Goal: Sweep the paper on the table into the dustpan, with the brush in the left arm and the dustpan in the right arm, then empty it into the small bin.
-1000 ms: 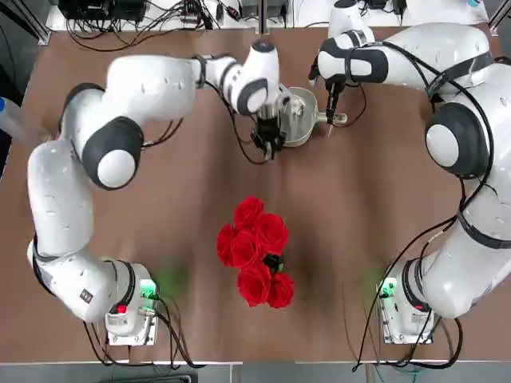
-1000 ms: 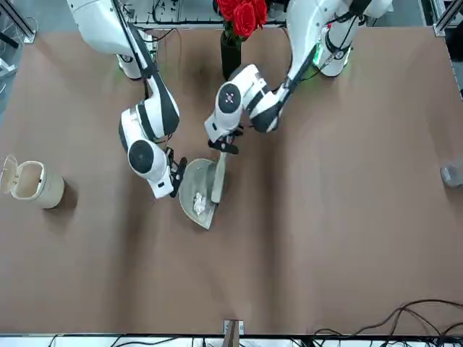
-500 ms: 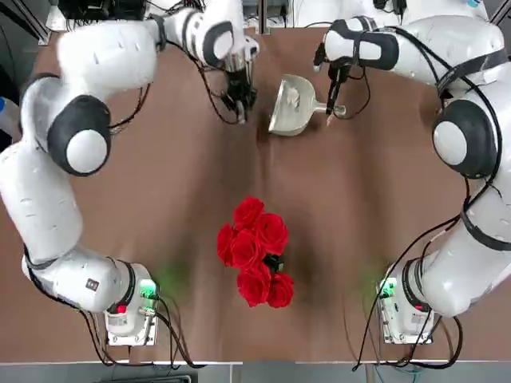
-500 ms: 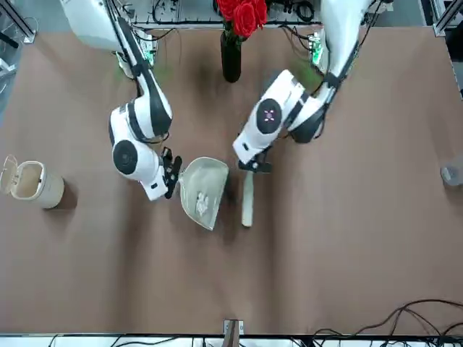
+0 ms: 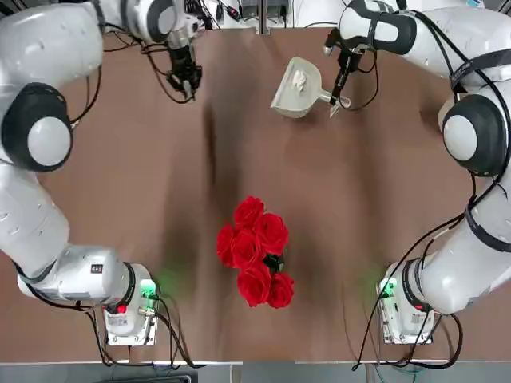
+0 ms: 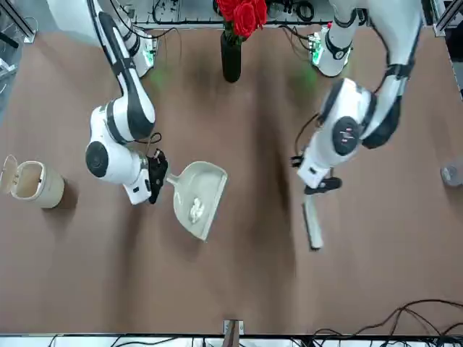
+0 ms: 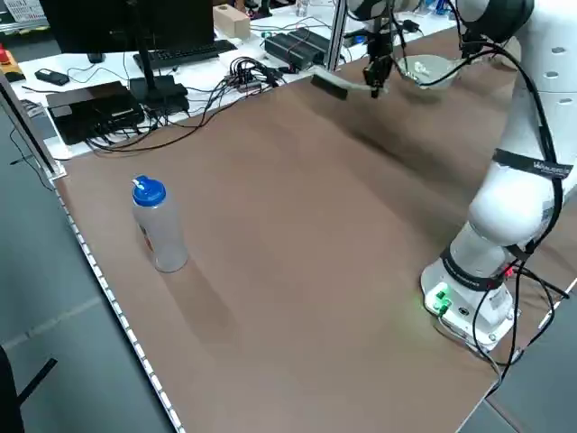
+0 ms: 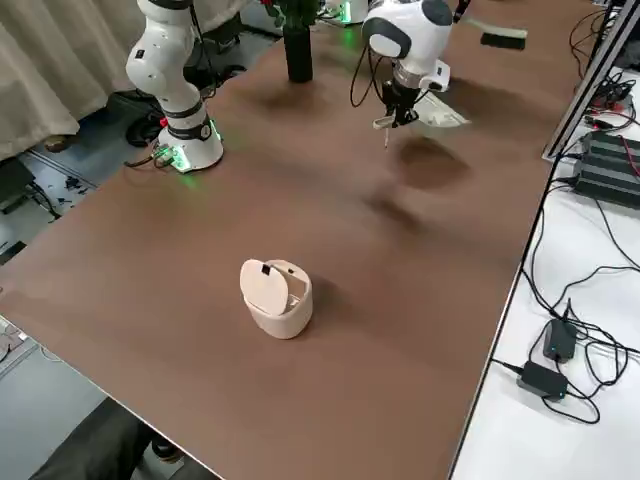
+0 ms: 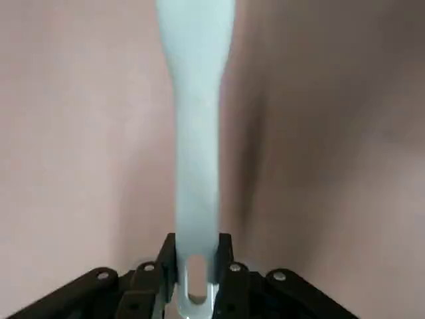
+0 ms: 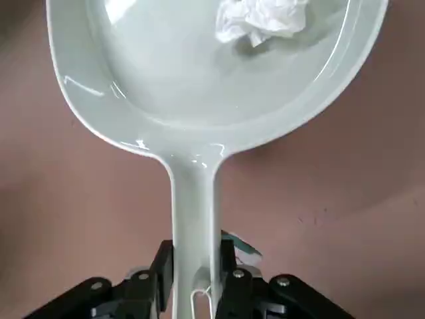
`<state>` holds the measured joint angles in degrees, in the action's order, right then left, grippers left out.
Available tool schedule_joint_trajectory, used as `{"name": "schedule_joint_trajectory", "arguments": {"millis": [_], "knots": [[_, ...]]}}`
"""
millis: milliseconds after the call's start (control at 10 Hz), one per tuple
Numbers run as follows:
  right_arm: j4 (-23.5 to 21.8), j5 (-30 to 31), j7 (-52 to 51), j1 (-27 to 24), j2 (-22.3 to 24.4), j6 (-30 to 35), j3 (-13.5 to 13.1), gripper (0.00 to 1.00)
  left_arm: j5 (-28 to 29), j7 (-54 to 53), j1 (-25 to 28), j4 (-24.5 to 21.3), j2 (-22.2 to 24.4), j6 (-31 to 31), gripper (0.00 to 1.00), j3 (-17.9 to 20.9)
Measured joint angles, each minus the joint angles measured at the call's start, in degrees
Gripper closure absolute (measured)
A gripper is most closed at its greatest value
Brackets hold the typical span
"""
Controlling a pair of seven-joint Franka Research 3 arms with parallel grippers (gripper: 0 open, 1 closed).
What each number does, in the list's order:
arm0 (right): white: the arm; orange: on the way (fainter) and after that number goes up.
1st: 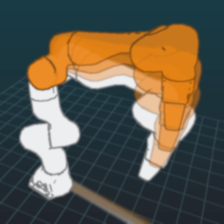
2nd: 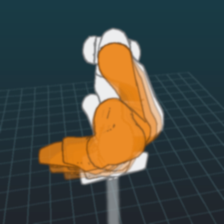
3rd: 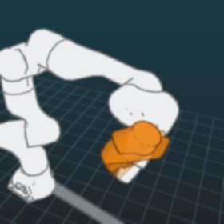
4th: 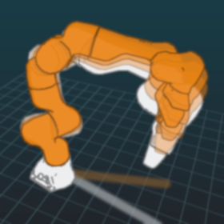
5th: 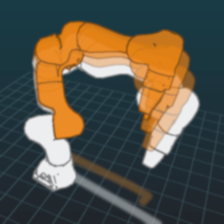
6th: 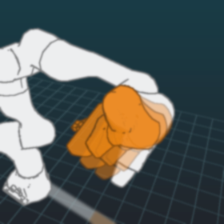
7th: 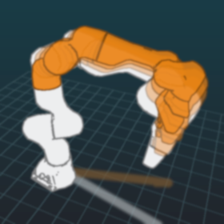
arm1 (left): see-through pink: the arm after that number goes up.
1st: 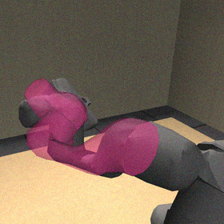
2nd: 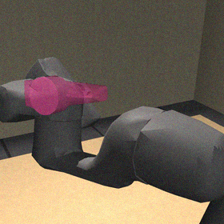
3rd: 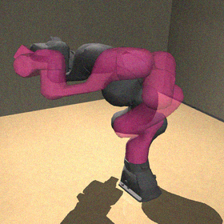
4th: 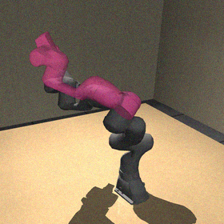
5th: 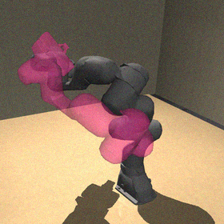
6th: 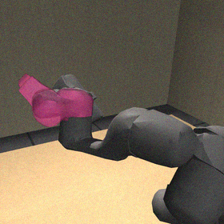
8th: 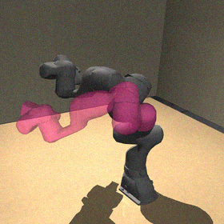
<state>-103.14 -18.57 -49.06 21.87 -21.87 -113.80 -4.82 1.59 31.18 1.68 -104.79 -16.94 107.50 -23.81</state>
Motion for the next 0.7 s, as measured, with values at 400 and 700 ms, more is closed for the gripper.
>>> {"name": "schedule_joint_trajectory", "arguments": {"millis": [400, 700], "knots": [[0.0, 0.4, 12.2, -3.0, 0.4, 0.0, -1.6, 0.67, 2.7, -20.3, 13.9, -5.3, 3.3, 0.1, 0.72, 0.0], [0.3, 5.8, 26.7, -3.3, 0.7, -2.4, -2.8, 0.67, 7.2, -24.2, 18.0, -8.3, 2.8, 2.7, 0.72, 0.0]]}}
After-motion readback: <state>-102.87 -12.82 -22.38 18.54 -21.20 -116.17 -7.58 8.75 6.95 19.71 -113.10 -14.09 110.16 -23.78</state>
